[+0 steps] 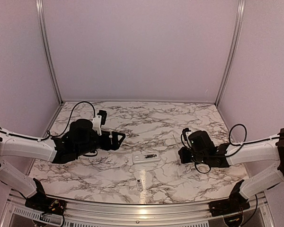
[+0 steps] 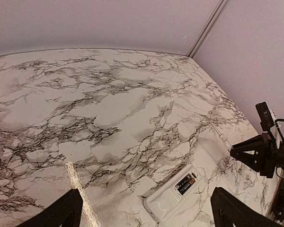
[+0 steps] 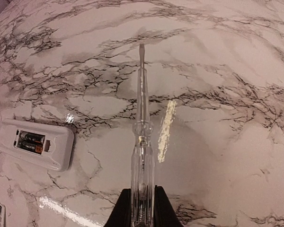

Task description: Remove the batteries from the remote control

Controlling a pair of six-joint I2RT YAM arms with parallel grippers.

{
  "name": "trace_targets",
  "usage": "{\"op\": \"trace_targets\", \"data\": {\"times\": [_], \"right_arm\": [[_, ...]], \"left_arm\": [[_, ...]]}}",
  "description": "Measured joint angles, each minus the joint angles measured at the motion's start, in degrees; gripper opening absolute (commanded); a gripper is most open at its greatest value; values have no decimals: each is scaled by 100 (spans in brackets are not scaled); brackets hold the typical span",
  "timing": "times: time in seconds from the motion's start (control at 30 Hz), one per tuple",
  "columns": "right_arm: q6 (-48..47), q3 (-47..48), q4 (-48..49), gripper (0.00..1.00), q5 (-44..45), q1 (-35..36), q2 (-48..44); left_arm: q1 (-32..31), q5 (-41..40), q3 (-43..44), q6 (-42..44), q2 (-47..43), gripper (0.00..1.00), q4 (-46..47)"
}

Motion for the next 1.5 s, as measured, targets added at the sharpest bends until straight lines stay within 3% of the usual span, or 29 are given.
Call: {"op": "trace_targets", "data": {"times": [0.27, 0.5, 0.67, 0.9, 1.1, 1.5], "right_arm": [[-372, 0, 387, 0, -361, 492, -330], [-702, -192, 1043, 0, -1119, 656, -859], [-949, -369, 1379, 0, -1777, 730, -1093], [-1412, -380, 1543, 0, -2092, 1440, -1123], [-1641, -380, 1541, 0, -2153, 1567, -1123], [-1895, -155, 1515, 0, -2214, 1687, -990]], "left_arm": [[0, 20, -116, -13, -138, 94, 107], [0, 369, -232, -105, -219, 84, 334], [0, 1051, -326, -138, -297, 76, 656], [0, 2446, -326, -385, -129, 67, 1373], [0, 3425, -317, -682, 173, 61, 1799], [0, 4242, 33, -1034, 903, 47, 2046]]}}
